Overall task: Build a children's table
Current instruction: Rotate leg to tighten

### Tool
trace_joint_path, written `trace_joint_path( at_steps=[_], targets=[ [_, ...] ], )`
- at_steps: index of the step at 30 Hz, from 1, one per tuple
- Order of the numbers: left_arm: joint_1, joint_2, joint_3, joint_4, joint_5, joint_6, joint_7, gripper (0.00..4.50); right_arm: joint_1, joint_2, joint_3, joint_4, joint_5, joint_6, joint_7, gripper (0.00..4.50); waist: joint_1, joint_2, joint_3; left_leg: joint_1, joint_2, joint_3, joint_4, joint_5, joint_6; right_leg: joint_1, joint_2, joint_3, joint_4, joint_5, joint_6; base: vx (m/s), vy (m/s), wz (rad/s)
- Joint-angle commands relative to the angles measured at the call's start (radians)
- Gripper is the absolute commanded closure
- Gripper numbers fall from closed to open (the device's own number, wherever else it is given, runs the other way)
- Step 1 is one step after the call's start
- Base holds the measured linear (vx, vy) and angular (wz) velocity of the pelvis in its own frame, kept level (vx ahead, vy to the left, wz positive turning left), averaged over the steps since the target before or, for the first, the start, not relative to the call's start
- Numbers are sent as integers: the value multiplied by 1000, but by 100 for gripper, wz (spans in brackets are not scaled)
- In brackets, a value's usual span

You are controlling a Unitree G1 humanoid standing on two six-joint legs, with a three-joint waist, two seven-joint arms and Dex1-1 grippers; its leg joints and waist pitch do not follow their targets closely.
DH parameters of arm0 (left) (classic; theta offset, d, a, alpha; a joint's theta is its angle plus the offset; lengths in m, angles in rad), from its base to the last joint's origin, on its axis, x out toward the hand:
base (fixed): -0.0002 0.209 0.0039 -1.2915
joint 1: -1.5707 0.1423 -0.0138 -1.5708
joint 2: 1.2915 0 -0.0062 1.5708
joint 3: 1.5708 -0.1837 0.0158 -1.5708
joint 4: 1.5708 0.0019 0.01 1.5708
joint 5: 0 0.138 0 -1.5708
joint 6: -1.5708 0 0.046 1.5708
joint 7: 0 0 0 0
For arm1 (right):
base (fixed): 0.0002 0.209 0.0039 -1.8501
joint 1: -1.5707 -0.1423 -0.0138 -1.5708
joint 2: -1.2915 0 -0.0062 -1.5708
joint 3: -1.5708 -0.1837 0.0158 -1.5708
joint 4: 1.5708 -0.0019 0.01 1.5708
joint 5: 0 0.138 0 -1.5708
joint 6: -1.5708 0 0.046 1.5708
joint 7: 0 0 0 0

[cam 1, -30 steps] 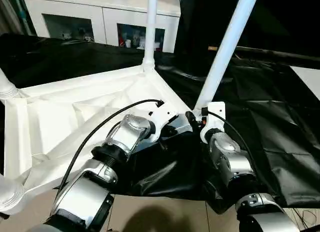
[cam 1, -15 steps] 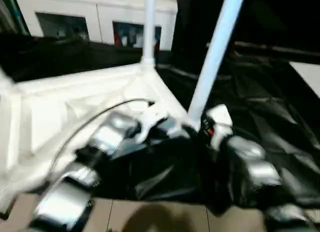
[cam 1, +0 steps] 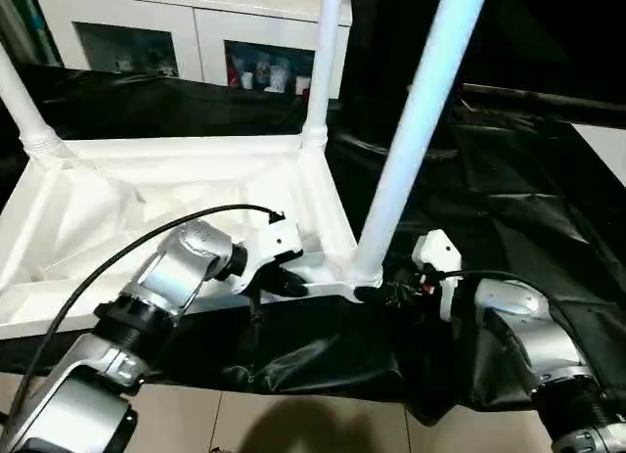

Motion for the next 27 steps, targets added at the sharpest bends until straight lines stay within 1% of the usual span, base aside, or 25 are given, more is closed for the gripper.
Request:
trace_joint_path(
  at_steps=[1,2,3,4,7,8,12,16,19,21,23,24,25,26,27],
  targets=[
    [33,1,-58,16,19,29,-29,450,-11,2,5,6,6,15,24,115,2,9,-52,1,19,3,-56,-135,44,50,-55,54,-60,-41,-229,0,0,0],
    [35,2,-58,11,18,33,-30,450,-12,2,5,6,7,18,26,115,2,9,-53,0,18,4,-54,-118,50,51,-54,53,-58,-15,-236,0,0,0],
    [36,2,-59,9,18,35,-30,450,-14,2,5,8,7,19,28,137,1,7,-53,-1,17,4,-54,-115,53,51,-54,53,-58,-11,-238,0,0,0],
    [36,3,-59,5,17,39,-29,450,-15,3,5,10,10,18,30,149,1,7,-53,-1,17,4,-53,-113,56,52,-54,53,-57,-10,-238,0,0,0],
    [37,3,-59,1,16,43,-28,450,-18,5,4,14,13,18,34,168,2,7,-52,0,17,4,-53,-121,55,52,-56,53,-60,-31,-234,0,0,0],
    [38,3,-60,0,17,44,-27,450,-18,6,6,15,13,17,38,188,2,8,-52,0,17,4,-54,-133,51,52,-56,53,-62,-53,-229,0,0,0],
    [42,5,-61,-6,18,50,-28,450,-16,9,10,19,11,14,45,194,2,8,-52,1,18,3,-54,-133,47,51,-56,53,-61,-53,-228,0,0,0],
    [45,7,-62,-8,20,53,-29,450,-13,11,11,19,10,15,47,198,2,7,-53,0,17,4,-52,-127,49,52,-54,53,-60,-44,-228,0,0,0],
    [47,7,-63,-9,21,55,-30,450,-6,14,13,17,9,16,47,198,2,8,-54,0,17,4,-52,-119,52,52,-54,53,-58,-29,-232,0,0,0],
    [46,-5,-54,1,20,54,-9,450,-4,32,0,36,7,21,4,198,2,8,-54,0,17,4,-52,-119,52,52,-54,53,-57,-29,-233,0,0,0],
    [41,-22,-41,18,20,54,22,450,-10,53,-15,65,-2,20,-54,198,1,9,-51,2,17,4,-54,-142,45,50,-55,53,-62,-62,-232,0,0,0],
    [36,-36,-32,32,20,55,46,450,-18,68,-28,89,-9,16,-101,198,-2,9,-47,1,17,5,-56,-166,37,45,-55,53,-66,-103,-225,0,0,0],
    [25,-64,-13,59,22,59,98,450,-31,98,-52,129,-16,8,-180,198,-2,9,-46,4,17,3,-59,-206,23,44,-58,53,-74,-170,-212,0,0,0],
    [20,-73,-7,69,23,61,116,450,-35,108,-60,140,-16,8,-203,198,-5,9,-42,6,16,2,-61,-250,8,40,-59,52,-83,-255,-192,0,0,0],
    [10,-97,8,93,25,65,162,450,-44,132,-79,166,-17,8,-261,198,-5,9,-42,6,16,2,-61,-250,8,40,-59,52,-83,-255,-192,0,0,0]
  ],
)
